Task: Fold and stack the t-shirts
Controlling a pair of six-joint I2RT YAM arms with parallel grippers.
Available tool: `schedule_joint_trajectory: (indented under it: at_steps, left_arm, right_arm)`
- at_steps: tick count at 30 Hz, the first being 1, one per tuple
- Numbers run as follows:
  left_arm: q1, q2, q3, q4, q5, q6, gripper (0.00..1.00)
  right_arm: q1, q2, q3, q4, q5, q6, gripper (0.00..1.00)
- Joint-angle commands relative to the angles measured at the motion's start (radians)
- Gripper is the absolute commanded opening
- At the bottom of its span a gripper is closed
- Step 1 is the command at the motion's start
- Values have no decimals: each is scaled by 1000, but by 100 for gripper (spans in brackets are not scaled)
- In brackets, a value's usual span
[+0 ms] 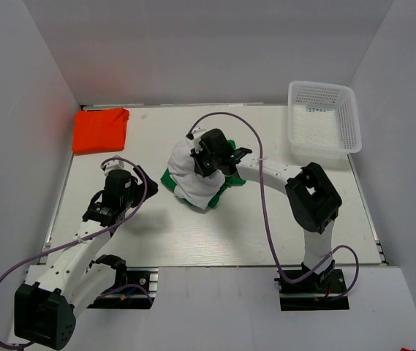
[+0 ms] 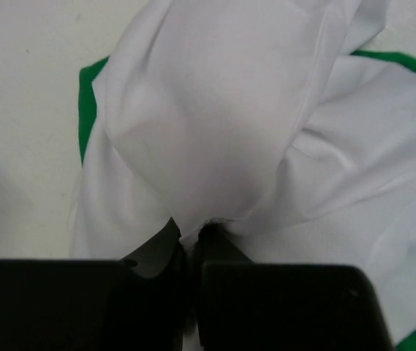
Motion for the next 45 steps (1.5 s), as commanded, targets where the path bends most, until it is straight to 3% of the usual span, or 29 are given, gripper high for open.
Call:
schedule_joint_trajectory:
  at_steps: [1, 6, 11, 16, 26, 34, 44, 45]
  left_arm:
    - [-3, -19, -10, 22, 18, 24, 100]
    - [-3, -30, -10, 31, 27, 24, 100]
    - [-3, -39, -10, 31, 27, 24, 100]
    - [-3, -39, -10, 31, 27, 24, 100]
    - [-3, 13, -1, 40, 45, 34, 100]
    - [-3, 60, -1, 40, 78, 44, 100]
    - [-3, 132, 8, 106, 167, 80, 100]
    - [-3, 142, 8, 106, 167, 95, 100]
  right_arm:
    - [2, -148, 2, 111, 45, 31, 0]
    - [-4, -246, 24, 109, 167, 29, 0]
    - [-53, -385, -5, 213, 267, 61, 0]
    - [-155, -424, 118, 174, 347, 55, 0]
    - [-504, -340, 416, 23, 382, 12, 0]
    - [-757, -133, 614, -109, 315, -56, 0]
    - [-890, 30, 446, -130, 200, -13, 0]
    - [-895, 39, 447, -160, 192, 2, 7]
